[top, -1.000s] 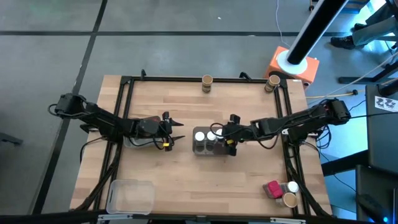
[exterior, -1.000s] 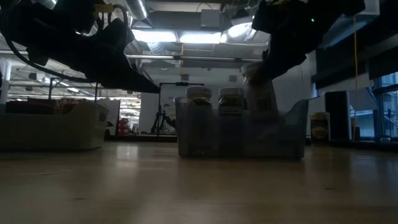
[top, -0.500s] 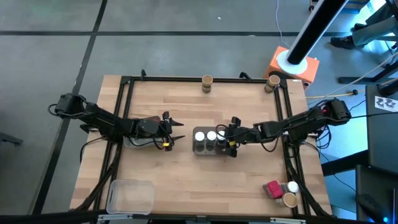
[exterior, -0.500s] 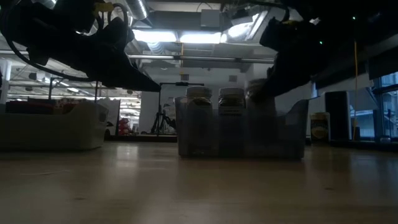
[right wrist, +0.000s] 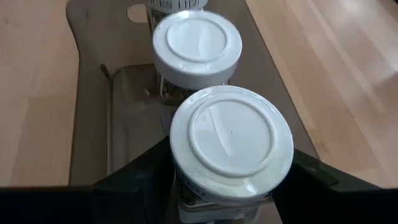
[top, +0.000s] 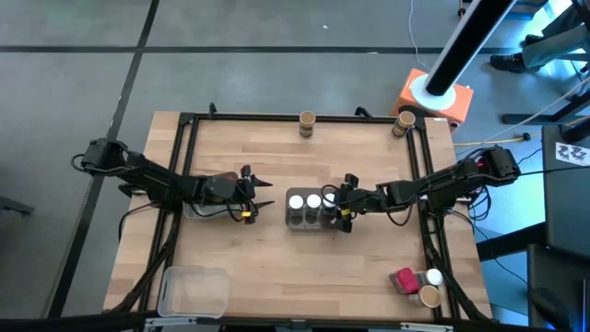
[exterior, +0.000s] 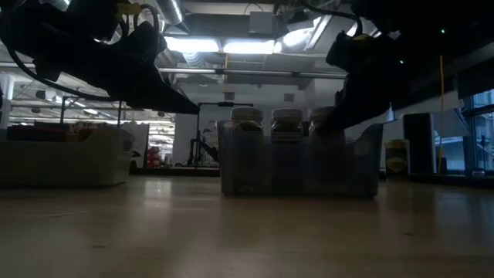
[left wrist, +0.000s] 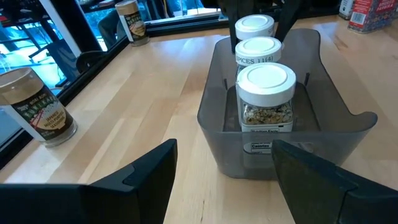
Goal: Sort spices by type
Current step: Put the top white seasoning bottle into the black bin
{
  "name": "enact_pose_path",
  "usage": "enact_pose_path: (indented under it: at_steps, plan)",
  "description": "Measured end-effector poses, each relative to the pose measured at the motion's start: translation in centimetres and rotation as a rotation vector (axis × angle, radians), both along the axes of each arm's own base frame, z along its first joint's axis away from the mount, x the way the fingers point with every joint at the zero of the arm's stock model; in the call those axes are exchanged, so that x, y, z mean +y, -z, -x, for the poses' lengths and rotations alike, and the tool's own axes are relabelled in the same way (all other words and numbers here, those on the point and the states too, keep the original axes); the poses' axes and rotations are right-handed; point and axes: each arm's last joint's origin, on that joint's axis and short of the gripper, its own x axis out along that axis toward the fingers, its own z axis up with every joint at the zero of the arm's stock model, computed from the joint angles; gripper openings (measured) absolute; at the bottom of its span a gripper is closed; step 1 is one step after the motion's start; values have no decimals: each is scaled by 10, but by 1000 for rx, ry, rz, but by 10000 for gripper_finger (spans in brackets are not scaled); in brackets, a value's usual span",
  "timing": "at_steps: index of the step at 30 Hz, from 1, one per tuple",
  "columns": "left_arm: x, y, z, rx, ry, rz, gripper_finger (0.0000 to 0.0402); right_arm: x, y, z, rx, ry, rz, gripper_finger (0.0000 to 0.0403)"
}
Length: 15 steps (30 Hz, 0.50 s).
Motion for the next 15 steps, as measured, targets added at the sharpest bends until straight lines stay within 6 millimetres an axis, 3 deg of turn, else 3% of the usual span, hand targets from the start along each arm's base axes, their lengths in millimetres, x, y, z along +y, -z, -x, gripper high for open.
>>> enact_pose_path:
  at_steps: [9,15]
  plan:
    - [0,0,0,0,0,0,249,0,0,0,0,1,-3,230]
    - [0,0,0,-1,0,0,249,0,0,0,-11,34,-35,283]
